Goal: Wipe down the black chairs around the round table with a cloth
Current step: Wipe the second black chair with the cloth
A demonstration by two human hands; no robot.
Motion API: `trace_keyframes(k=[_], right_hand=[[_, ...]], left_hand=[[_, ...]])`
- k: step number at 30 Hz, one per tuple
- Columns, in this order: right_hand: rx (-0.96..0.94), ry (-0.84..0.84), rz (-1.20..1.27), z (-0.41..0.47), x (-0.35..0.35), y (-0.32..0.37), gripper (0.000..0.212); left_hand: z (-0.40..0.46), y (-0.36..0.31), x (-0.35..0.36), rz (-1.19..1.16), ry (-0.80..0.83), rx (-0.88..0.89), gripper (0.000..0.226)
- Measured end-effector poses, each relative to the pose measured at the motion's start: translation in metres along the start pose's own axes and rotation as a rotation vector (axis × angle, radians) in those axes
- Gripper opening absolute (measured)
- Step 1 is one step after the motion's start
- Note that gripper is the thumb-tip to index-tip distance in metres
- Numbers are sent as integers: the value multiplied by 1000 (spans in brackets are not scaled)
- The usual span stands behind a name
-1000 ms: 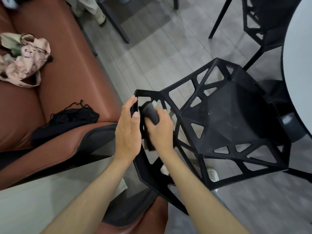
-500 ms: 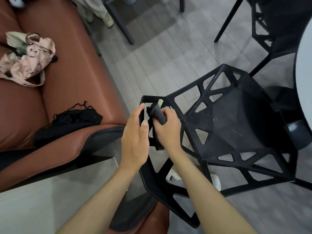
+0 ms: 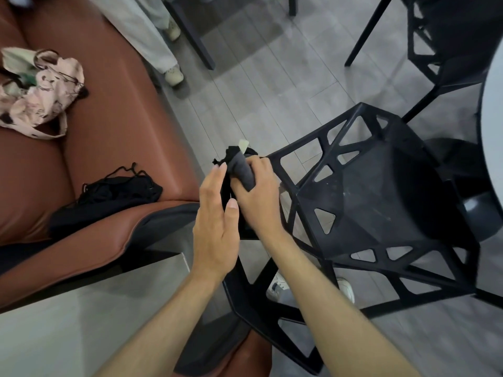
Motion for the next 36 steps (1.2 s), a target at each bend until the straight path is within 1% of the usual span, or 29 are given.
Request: trace_keyframes(k=[2,4,7,9,11,13,15,17,19,22,24,26,30,33,36], right_hand=[[41,-28,-35,13,-1,-24,11],[146,-61,-99,29,-7,-59,12],[297,-42,-191,50,-25,-103,15],[309,17,-318,58,-38,-124,17],[296,127,-408,51,-47,-142,22],[345,250,-347,23,-56,-162,21],[365,285,-287,-10,-69,-176,18],[332,252,-271,-28,-75,-177,16],[288,183,-255,-20,-65,-167,11],[223,14,-203,23,-37,-135,16],[174,-50,-221,54,-23,-114,19],[139,-76,-242,66,-18,-109,24],[142,19,-227,20,-30,-131,15],[255,115,-284,-27,-51,-157,8],[301,145,-301,-18,-51,-156,6]], left_hand=[[1,-1,1,20,6,9,57],[1,-2,2,36,12,3,57],[1,-4,2,56,17,-10,55],[1,-5,2,51,20,-11,53],[1,-4,2,44,21,-14,52],[1,-3,1,46,22,-23,51],[0,-2,1,47,20,-28,51],[0,-3,1,46,21,-24,51],[1,-2,1,53,24,-25,51],[1,-2,2,58,26,-29,51],[2,-3,2,57,25,-23,50],[2,-3,2,57,26,-16,50],[1,-2,1,54,25,-14,50],[1,-3,1,59,31,-14,50],[1,-3,1,69,24,-17,50]])
Point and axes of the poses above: each hand's wrist, its own z-axis towards the middle knuckle, its own x-axis out of the palm, y = z × x, the point moved 4 cm from there along z, towards the middle knuckle, and after that the axes turned 5 degrees about x, right-handed, at the moved point
